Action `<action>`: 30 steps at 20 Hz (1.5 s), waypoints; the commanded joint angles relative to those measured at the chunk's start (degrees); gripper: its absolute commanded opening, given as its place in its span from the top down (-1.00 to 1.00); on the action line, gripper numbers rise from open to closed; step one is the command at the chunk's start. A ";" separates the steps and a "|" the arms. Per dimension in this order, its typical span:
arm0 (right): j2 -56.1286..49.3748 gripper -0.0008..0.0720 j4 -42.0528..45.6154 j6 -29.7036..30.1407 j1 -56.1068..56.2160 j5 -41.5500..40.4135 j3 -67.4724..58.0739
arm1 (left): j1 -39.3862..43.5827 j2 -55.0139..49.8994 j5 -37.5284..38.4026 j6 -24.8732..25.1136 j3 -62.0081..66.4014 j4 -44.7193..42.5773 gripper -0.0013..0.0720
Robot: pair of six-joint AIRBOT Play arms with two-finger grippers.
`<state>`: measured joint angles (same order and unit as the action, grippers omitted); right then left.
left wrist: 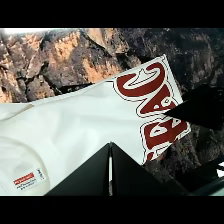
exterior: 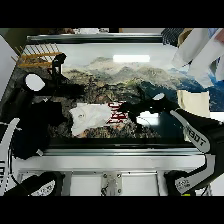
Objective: Fold the clothes and pants, and hang the long-sleeved shirts on hangers.
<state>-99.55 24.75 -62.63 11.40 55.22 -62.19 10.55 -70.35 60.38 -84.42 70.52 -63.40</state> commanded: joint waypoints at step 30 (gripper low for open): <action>19.06 0.94 36.59 -28.35 -47.82 2.51 -26.47 | 0.24 0.04 0.22 0.00 -0.13 0.07 0.95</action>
<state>-84.07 55.81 -85.78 -35.81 57.28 -88.60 10.74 -70.32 60.42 -84.44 70.39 -63.33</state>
